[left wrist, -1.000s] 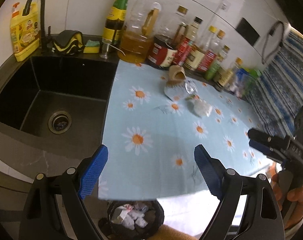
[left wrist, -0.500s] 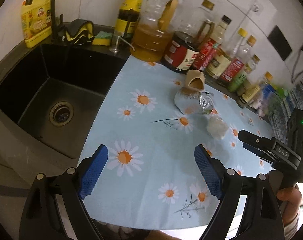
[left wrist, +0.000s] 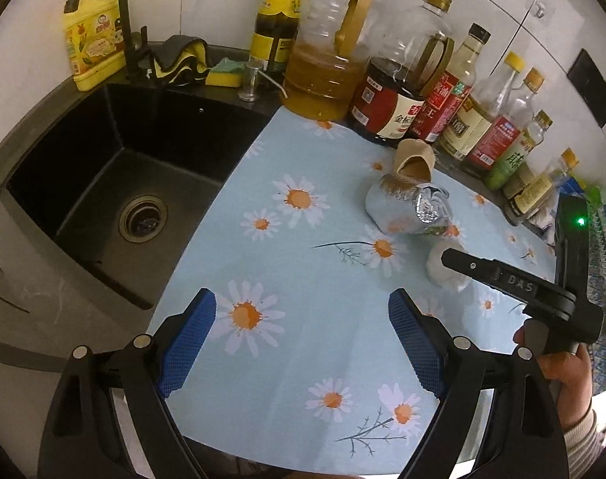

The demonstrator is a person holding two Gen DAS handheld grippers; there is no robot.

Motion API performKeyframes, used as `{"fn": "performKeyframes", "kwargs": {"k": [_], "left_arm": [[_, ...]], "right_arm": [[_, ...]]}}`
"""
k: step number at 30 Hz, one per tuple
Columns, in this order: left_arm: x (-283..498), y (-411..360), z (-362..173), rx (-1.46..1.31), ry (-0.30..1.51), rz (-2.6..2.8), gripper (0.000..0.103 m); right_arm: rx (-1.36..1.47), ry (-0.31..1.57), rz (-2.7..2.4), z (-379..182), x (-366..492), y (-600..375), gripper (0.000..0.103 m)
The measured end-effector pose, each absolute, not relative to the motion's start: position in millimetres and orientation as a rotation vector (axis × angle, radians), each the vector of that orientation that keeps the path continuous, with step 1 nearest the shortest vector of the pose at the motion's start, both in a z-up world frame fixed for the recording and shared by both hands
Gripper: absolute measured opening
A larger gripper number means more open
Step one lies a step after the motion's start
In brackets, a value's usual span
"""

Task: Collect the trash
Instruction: 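Grasp the foil-wrapped roll with the left gripper while the right gripper grasps the white plastic bag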

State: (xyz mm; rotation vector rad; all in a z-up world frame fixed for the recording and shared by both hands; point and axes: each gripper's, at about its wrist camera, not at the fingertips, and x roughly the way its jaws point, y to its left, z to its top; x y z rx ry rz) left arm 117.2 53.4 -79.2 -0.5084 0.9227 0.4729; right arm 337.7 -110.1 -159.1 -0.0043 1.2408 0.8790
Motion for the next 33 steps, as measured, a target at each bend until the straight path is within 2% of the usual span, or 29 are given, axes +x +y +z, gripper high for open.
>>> {"fn": "performKeyframes", "kwargs": {"k": [2, 13, 23, 33], "left_arm": [[117.6, 54.3, -79.3, -0.514, 0.92, 0.482, 0.086], [149.5, 45.8, -74.9, -0.476, 0.934, 0.465, 0.086], [230.1, 6.3, -69.6, -0.269, 1.013, 0.317, 0.086], [291.8, -15.3, -91.0, -0.139, 1.09, 0.281, 0.086]], "right_arm": [[-0.043, 1.253, 0.887, -165.7, 336.7, -105.9, 0.048], [0.04, 1.204, 0.922, -152.1, 345.5, -131.3, 0.048], [0.119, 1.167, 0.869, -136.3, 356.3, -189.1, 0.048], [0.171, 1.17, 0.8, -145.0, 366.2, -239.0, 0.048]]}}
